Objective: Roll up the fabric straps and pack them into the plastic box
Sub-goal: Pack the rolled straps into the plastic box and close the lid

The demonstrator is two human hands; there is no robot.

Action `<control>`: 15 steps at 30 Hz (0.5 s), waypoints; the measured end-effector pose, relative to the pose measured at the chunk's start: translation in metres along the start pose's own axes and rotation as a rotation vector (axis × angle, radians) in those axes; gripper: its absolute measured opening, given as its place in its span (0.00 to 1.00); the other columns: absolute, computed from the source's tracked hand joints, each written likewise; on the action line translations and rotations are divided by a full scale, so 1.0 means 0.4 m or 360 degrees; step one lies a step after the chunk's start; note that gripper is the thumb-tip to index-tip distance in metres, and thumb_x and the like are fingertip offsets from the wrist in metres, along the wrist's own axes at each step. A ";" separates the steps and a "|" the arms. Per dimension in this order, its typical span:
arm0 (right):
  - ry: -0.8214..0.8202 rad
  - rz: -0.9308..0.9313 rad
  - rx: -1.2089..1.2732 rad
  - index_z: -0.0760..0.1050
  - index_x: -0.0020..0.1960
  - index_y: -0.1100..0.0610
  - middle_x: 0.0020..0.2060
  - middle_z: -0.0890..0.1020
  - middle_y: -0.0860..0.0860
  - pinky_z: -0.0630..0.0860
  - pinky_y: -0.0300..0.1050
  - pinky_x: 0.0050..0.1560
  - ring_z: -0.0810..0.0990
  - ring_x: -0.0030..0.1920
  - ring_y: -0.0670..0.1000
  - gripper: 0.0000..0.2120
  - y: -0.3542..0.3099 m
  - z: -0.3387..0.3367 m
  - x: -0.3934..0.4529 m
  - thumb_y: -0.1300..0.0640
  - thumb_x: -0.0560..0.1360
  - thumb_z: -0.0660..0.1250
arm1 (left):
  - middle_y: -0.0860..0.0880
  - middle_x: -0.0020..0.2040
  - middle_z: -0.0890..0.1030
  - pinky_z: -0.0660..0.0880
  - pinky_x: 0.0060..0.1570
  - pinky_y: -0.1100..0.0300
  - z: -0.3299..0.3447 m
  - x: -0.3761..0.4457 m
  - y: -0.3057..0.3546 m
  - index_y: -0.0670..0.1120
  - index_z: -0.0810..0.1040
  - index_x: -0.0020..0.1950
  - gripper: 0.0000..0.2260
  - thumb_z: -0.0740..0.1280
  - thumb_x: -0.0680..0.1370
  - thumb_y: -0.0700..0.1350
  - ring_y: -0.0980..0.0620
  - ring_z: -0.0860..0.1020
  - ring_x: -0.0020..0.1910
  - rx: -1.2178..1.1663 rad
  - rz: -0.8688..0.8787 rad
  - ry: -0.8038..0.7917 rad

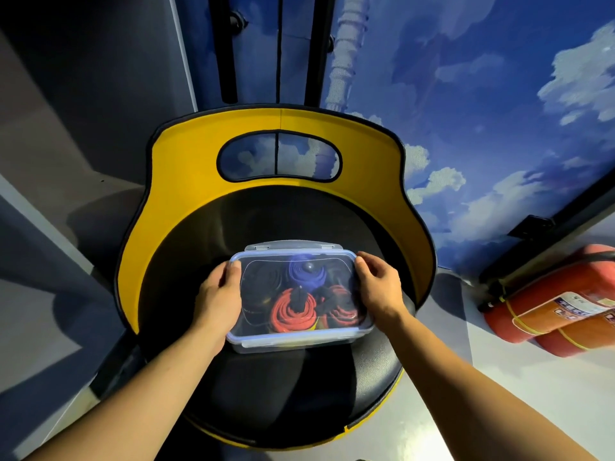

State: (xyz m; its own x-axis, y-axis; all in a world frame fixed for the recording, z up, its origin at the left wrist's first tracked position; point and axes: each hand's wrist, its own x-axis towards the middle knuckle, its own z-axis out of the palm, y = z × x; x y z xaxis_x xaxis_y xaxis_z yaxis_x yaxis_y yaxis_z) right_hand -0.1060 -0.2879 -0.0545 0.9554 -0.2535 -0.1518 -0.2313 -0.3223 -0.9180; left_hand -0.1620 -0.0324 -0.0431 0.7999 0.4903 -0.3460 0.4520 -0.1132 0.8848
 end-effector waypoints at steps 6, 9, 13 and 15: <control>0.0186 0.0142 -0.0060 0.83 0.39 0.52 0.34 0.85 0.44 0.81 0.49 0.51 0.82 0.38 0.44 0.16 -0.008 0.002 -0.007 0.39 0.73 0.72 | 0.50 0.70 0.76 0.74 0.65 0.42 -0.007 -0.001 0.004 0.58 0.70 0.74 0.23 0.54 0.82 0.64 0.45 0.75 0.67 -0.0019 -0.0110 -0.0108; 0.0170 0.0173 -0.0072 0.84 0.38 0.51 0.33 0.85 0.44 0.82 0.48 0.49 0.84 0.39 0.45 0.17 -0.016 -0.005 -0.009 0.38 0.73 0.72 | 0.49 0.70 0.76 0.74 0.65 0.42 -0.008 -0.002 0.007 0.58 0.70 0.74 0.23 0.54 0.82 0.64 0.45 0.75 0.67 -0.0033 -0.0107 -0.0109; 0.0133 0.0149 -0.0048 0.86 0.43 0.50 0.36 0.86 0.44 0.83 0.51 0.52 0.85 0.42 0.46 0.17 -0.004 -0.011 -0.008 0.37 0.72 0.71 | 0.50 0.71 0.75 0.73 0.66 0.41 -0.008 -0.001 0.000 0.60 0.69 0.74 0.23 0.53 0.81 0.66 0.45 0.75 0.68 -0.0044 -0.0090 -0.0150; 0.0149 0.0099 -0.0031 0.84 0.45 0.50 0.39 0.86 0.44 0.82 0.50 0.54 0.85 0.44 0.46 0.15 -0.003 -0.007 -0.007 0.39 0.73 0.72 | 0.50 0.71 0.75 0.73 0.67 0.42 -0.004 -0.004 0.005 0.58 0.68 0.75 0.23 0.54 0.82 0.64 0.45 0.74 0.69 -0.0025 -0.0073 -0.0120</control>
State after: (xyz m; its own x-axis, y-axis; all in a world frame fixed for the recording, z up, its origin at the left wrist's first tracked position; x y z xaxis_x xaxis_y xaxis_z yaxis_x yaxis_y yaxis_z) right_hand -0.1090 -0.2892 -0.0519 0.9180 -0.3571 -0.1723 -0.2938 -0.3207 -0.9005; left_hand -0.1633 -0.0320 -0.0404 0.8064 0.4280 -0.4081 0.4830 -0.0785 0.8721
